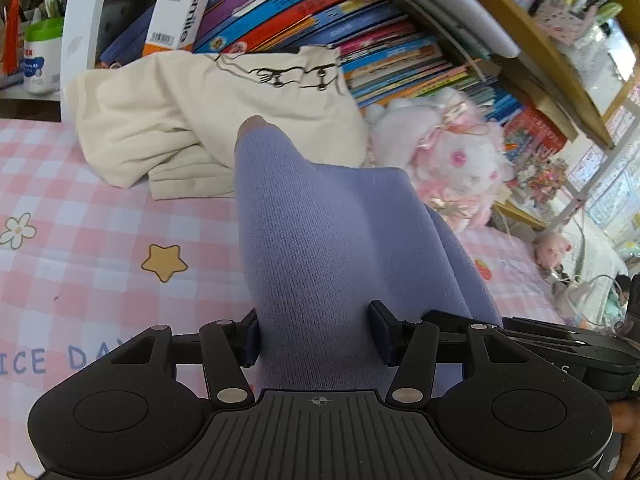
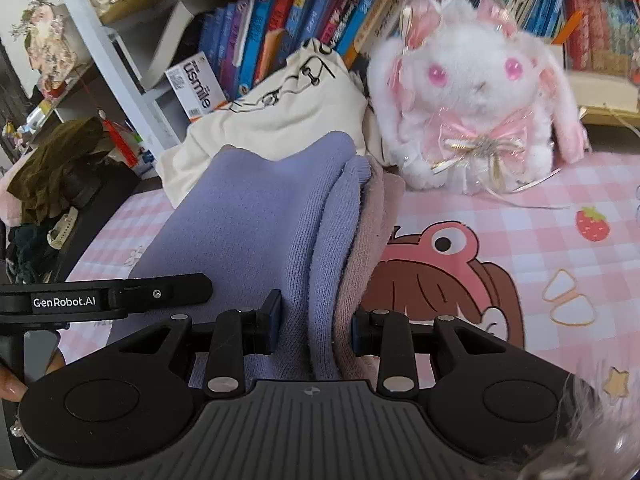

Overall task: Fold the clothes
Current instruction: 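Set the folded sweater down beside the beige bag and open both tools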

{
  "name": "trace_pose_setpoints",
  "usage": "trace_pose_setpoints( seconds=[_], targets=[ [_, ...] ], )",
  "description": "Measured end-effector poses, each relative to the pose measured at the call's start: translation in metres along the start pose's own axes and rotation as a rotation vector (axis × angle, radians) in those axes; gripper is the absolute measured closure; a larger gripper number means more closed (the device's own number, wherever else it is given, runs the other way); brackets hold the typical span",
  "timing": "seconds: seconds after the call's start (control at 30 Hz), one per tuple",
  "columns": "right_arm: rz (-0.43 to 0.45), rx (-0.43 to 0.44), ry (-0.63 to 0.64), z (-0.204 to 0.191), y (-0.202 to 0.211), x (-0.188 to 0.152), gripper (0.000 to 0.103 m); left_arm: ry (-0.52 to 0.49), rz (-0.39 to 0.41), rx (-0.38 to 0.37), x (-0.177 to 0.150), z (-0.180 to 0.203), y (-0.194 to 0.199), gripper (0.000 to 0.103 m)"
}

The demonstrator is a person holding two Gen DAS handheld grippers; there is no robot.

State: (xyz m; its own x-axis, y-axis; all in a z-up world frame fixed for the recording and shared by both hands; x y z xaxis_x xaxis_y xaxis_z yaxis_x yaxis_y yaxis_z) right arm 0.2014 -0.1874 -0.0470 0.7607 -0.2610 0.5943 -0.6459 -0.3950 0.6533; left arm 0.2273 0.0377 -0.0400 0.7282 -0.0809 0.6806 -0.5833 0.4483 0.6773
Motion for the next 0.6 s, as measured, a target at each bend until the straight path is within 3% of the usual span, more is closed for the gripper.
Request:
trace_pose_setpoints(
  seconds=[0.2,0.3,0.6],
  targets=[
    [-0.014,0.001,-0.04,0.009,-0.02,-0.001,0.07,0.047,-0.016,0.015,-0.004,-0.015,-0.015,0.045],
    [-0.016,0.011,-0.091,0.015,-0.023,0.0,0.063,0.076,-0.014,0.024,-0.005,-0.02,-0.018,0.039],
    [0.054,-0.039,-0.097,0.021,0.005,0.001,0.023,0.001,0.066,0.149,-0.005,-0.007,0.014,0.022]
  ],
)
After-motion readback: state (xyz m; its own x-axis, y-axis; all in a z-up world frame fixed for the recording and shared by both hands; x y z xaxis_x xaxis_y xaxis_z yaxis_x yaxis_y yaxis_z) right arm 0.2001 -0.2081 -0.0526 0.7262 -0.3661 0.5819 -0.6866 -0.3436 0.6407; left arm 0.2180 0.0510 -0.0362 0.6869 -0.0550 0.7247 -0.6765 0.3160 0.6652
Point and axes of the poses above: each gripper's, at about its wrist camera, not at the fingertips, and y roughly against the way its jaws point, z to its right, x to its top, the point moved 2 cm from there along -y, roughly the way its jaws point, and after that the axes turned 10 degrees about -y, right-handed, at the moved point
